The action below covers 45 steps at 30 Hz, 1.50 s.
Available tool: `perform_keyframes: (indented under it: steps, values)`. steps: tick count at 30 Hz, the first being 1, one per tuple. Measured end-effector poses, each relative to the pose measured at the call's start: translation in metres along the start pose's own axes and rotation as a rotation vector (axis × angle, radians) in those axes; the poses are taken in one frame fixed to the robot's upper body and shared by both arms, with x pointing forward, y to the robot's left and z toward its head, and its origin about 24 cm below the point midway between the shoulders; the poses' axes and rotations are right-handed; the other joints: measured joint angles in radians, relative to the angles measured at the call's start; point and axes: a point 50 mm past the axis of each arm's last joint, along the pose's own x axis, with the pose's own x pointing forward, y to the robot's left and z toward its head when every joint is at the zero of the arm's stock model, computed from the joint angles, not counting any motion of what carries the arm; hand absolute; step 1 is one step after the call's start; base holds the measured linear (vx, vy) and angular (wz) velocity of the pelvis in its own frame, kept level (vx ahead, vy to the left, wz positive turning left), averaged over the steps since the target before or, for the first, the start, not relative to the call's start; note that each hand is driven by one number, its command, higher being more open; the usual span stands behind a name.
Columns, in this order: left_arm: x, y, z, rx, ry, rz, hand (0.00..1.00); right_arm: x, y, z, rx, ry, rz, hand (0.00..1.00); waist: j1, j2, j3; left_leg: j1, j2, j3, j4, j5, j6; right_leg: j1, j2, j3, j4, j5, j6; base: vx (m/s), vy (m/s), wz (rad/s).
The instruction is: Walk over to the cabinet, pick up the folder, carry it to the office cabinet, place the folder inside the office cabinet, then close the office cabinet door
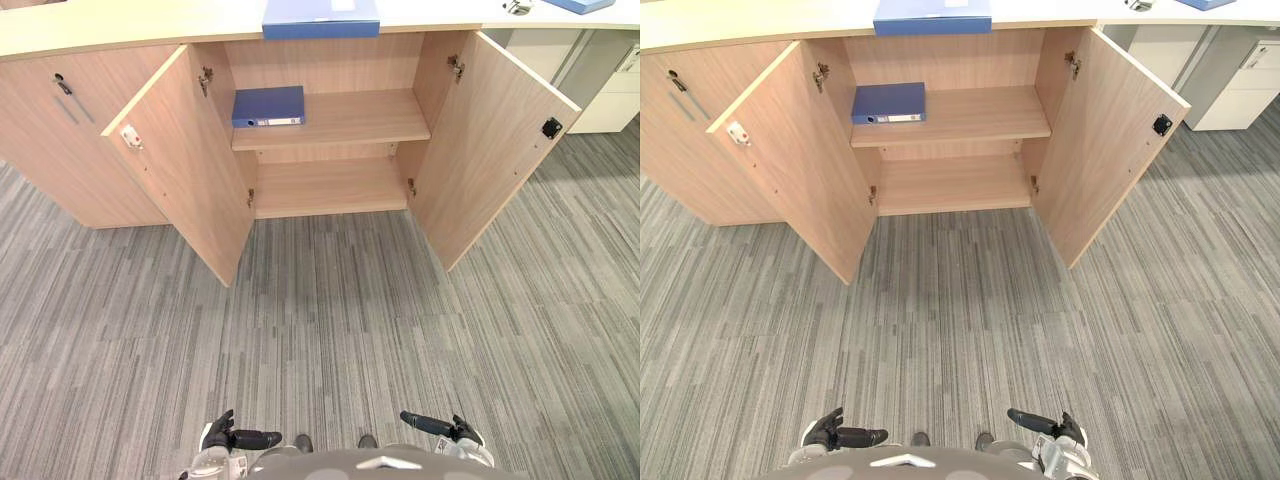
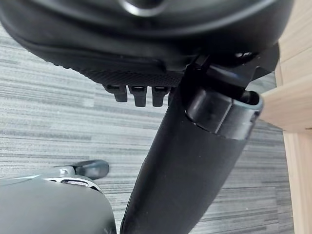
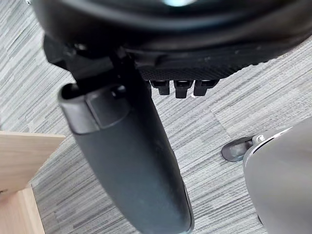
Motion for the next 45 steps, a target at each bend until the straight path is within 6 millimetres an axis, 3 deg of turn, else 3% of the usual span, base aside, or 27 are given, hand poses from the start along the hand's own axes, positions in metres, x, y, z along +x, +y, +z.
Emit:
perform_keyframes:
  steps: [3, 27, 31, 33, 36, 37, 39, 40, 41, 43, 44, 45]
  values:
    - [0.001, -0.001, 0.002, 0.028, -0.003, -0.002, 1.00, 0.000, 0.003, 0.004, -0.005, -0.008, 0.006, 1.00, 0.000, 0.000, 0.008, 0.012, -0.002, 0.001, -0.018, 0.007, -0.010, 0.004, 0.000, -0.002, -0.001, 0.000, 0.000, -0.01, -0.003, 0.00]
    - [0.003, 0.000, 0.011, 0.062, -0.033, -0.002, 1.00, 0.001, 0.012, 0.013, -0.090, -0.024, 0.027, 1.00, 0.004, -0.010, 0.058, 0.021, -0.008, 0.034, -0.032, 0.017, 0.006, 0.011, 0.000, 0.017, -0.036, 0.025, -0.004, -0.05, -0.011, -0.04]
    - [0.005, 0.001, 0.023, 0.079, -0.067, 0.000, 1.00, 0.001, 0.016, 0.016, -0.092, -0.033, 0.037, 1.00, 0.006, -0.022, 0.067, -0.033, -0.007, 0.058, 0.000, -0.004, 0.039, -0.041, -0.001, 0.041, -0.026, 0.030, -0.005, -0.04, -0.002, -0.17]
    - [0.006, 0.001, 0.028, 0.080, -0.081, 0.000, 1.00, 0.002, 0.018, 0.020, -0.091, -0.043, 0.041, 1.00, 0.007, -0.024, 0.079, -0.067, -0.004, 0.073, 0.062, -0.043, 0.049, -0.080, -0.008, 0.053, 0.032, 0.001, 0.002, -0.01, 0.030, -0.22]
    - [0.006, 0.000, 0.034, 0.098, -0.105, -0.005, 1.00, 0.002, 0.020, 0.026, -0.088, -0.062, 0.047, 1.00, 0.005, -0.027, 0.104, -0.076, -0.020, 0.093, 0.149, -0.115, 0.068, -0.189, -0.052, 0.050, 0.312, -0.137, 0.043, 0.02, 0.056, -0.20]
    - [0.006, 0.000, 0.034, 0.101, -0.105, -0.005, 1.00, 0.002, 0.020, 0.026, -0.087, -0.063, 0.047, 1.00, 0.005, -0.028, 0.104, -0.075, -0.023, 0.094, 0.152, -0.120, 0.069, -0.199, -0.058, 0.042, 0.341, -0.146, 0.048, 0.06, 0.081, -0.09]
    - [0.006, 0.000, 0.037, 0.116, -0.111, -0.006, 1.00, 0.001, 0.022, 0.034, -0.075, -0.095, 0.055, 1.00, 0.002, -0.030, 0.118, -0.037, -0.042, 0.086, 0.142, -0.133, 0.085, -0.311, -0.107, -0.028, 0.618, -0.161, 0.058, 0.12, 0.111, 0.06]
    - [0.007, 0.000, 0.038, 0.116, -0.112, -0.003, 1.00, 0.001, 0.023, 0.036, -0.072, -0.106, 0.057, 1.00, -0.001, -0.030, 0.125, -0.022, -0.044, 0.077, 0.142, -0.139, 0.093, -0.335, -0.120, -0.044, 0.672, -0.178, 0.049, 0.17, 0.085, 0.22]
    - [0.007, 0.000, 0.037, 0.117, -0.102, 0.003, 1.00, 0.001, 0.024, 0.039, -0.077, -0.119, 0.061, 1.00, -0.002, -0.024, 0.130, 0.001, -0.041, 0.065, 0.139, -0.153, 0.092, -0.357, -0.127, -0.060, 0.701, -0.213, 0.036, 0.23, 0.034, 0.36]
    - [0.007, 0.000, 0.036, 0.116, -0.100, 0.008, 1.00, 0.000, 0.026, 0.041, -0.097, -0.133, 0.073, 1.00, -0.004, -0.023, 0.131, 0.034, -0.031, 0.038, 0.119, -0.164, 0.088, -0.391, -0.134, -0.090, 0.662, -0.227, 0.032, 0.28, -0.032, 0.37]
    - [0.007, -0.002, 0.038, 0.114, -0.102, 0.006, 1.00, 0.000, 0.027, 0.046, -0.094, -0.151, 0.076, 1.00, -0.010, -0.013, 0.137, 0.052, -0.008, 0.024, 0.108, -0.174, 0.079, -0.417, -0.120, -0.108, 0.601, -0.224, 0.029, 0.33, -0.119, 0.40]
    - [0.007, -0.007, 0.036, 0.110, -0.092, -0.005, 1.00, 0.000, 0.028, 0.056, -0.089, -0.181, 0.080, 1.00, -0.021, 0.014, 0.151, 0.076, 0.039, 0.008, 0.097, -0.187, 0.059, -0.451, -0.079, -0.113, 0.501, -0.192, 0.015, 0.36, -0.143, 0.37]
